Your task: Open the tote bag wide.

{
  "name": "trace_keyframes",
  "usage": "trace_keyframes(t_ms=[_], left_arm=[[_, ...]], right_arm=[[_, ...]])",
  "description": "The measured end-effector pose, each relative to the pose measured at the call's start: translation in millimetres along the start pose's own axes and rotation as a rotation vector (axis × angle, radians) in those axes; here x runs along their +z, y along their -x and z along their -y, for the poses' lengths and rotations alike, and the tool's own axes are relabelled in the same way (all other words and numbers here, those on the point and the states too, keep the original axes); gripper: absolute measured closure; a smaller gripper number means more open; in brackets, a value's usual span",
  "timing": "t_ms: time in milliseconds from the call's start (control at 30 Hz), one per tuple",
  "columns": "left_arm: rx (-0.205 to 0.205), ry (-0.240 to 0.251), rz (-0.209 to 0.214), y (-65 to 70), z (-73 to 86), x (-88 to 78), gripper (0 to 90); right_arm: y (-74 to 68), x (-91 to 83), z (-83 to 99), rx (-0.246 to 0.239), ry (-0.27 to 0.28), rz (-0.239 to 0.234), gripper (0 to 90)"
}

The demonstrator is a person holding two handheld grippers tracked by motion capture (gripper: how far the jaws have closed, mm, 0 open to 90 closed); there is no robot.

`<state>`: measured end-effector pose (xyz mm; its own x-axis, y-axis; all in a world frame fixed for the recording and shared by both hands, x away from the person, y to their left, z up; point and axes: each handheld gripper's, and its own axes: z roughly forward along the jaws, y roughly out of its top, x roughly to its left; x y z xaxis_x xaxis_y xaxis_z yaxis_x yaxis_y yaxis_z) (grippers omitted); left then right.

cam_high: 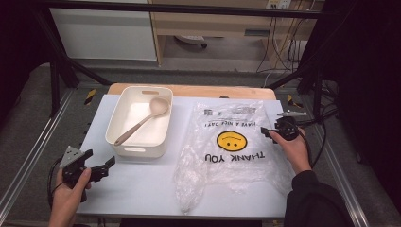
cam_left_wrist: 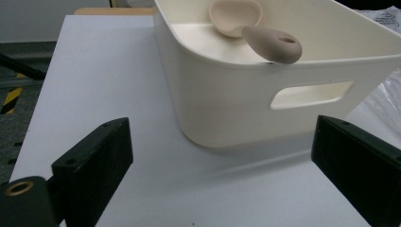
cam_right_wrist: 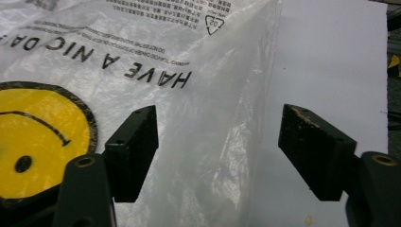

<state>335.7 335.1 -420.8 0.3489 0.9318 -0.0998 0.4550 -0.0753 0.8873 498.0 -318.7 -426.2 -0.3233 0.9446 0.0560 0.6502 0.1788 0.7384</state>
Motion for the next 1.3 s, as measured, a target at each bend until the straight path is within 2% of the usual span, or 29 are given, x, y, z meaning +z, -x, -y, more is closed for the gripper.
trace_keyframes(t_ms=[133,300,400,500,600,700,833,867,933,1000,1133,1300], left_arm=[[-0.002,-0.012,-0.001,0.4,0.6,1.8,5.8],[0.008,-0.019,-0.007,1.3,1.1,1.5,5.8],[0.003,-0.014,-0.01,1.2,0.6,1.5,5.8],[0.002,-0.019,-0.012,1.3,1.0,1.8,5.9],[0.004,-0.022,-0.008,1.6,1.0,1.9,5.9],[0.004,-0.042,-0.005,1.4,1.4,1.7,5.9],[0.002,-0.033,-0.012,0.9,1.2,0.6,6.3],[0.004,-0.011,-0.022,0.1,-0.5,-1.5,6.7],[0.005,-0.002,-0.029,-0.5,-1.2,-2.1,6.9],[-0.011,0.009,-0.034,-1.5,-1.1,-3.4,7.1],[-0.016,0.006,-0.037,-2.1,-0.7,-3.3,7.4],[-0.013,0.007,-0.032,-1.4,-1.1,-4.1,7.6]], right_arm=[[6.8,9.4,0.0,0.032,-0.019,0.007,36.1],[9.5,15.1,3.0,0.043,-0.048,0.003,38.6],[8.8,17.2,4.5,0.033,-0.065,0.0,40.8],[9.7,18.4,5.7,0.034,-0.08,-0.003,47.9],[9.1,19.3,6.1,0.034,-0.079,-0.004,60.4],[7.2,19.2,5.2,0.033,-0.086,0.017,72.3],[4.6,16.7,5.6,0.049,-0.056,0.0,86.9],[3.9,15.9,5.4,0.054,-0.054,-0.006,90.0],[3.1,14.6,4.9,0.043,-0.046,-0.004,90.0],[1.0,13.4,4.3,0.033,-0.033,-0.001,90.0],[-1.5,14.5,3.3,0.058,-0.022,-0.02,90.0],[-5.6,18.3,2.4,0.051,-0.018,-0.027,90.0]])
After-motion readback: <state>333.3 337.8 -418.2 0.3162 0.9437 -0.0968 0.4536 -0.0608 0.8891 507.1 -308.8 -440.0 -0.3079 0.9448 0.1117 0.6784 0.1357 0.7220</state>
